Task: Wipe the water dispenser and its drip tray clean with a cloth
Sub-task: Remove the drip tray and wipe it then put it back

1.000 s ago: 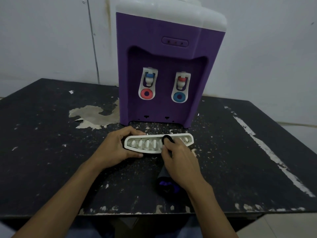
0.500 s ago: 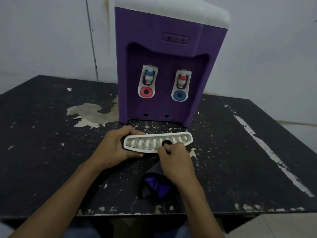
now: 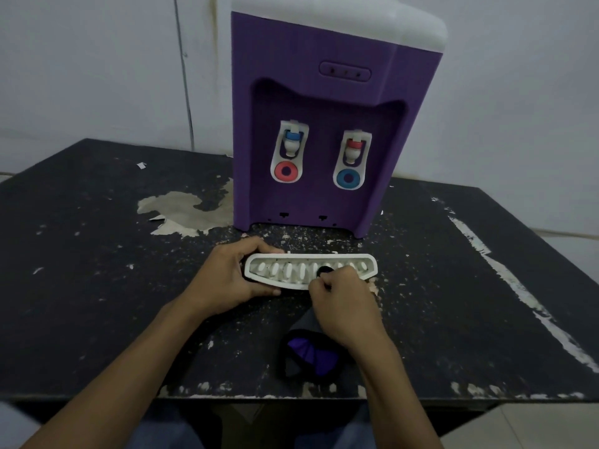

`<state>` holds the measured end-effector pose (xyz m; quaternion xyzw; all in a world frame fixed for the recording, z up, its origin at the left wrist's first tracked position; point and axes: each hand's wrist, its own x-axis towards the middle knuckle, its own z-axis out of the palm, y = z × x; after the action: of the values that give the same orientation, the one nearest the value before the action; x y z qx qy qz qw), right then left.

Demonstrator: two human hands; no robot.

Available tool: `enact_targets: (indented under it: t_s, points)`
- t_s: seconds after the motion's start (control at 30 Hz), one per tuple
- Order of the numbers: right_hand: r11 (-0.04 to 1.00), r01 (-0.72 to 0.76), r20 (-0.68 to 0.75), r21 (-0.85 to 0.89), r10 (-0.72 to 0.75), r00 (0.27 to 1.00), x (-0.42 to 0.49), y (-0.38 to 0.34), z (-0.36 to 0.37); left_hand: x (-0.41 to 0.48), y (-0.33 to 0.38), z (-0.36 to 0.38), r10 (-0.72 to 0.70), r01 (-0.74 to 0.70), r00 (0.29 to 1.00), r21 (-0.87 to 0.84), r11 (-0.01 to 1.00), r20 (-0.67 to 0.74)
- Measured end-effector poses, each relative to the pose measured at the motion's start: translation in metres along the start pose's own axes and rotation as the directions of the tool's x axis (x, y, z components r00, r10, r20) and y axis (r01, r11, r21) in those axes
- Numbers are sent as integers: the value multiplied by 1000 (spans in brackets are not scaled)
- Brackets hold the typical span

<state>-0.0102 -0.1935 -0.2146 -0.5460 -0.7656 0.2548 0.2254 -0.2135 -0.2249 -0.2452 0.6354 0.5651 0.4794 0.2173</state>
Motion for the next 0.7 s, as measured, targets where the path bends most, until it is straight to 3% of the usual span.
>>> enact_targets:
  t_s: [0.1,0.17,0.27,0.47,0.57,0.7]
  points:
    - [963,-81,-73,257,103,992,1,4,5,1,1,0,5,-5,1000,5,1000,4]
    - [939,-84,-115,334,129,985,-2,6,3,2,1,0,7,-7,1000,-1,1000,18]
    - [926,24,-128,376,26,991,-12,5,3,2,-1,0,6,-7,1000,3,1000,30]
    - [973,202,-52,111,-197,979,-11,-2,9,3,-2,0,16,-16,999,-2,1000,32]
    - [988,145,-21,-50,-146,989,-10,-13,9,2,-1,0,31,-31,999,8,999,26]
    - [996,30,-39,-88,-34,999,-9,-25,11,-1,-1,3,75,-75,997,47,996,-3]
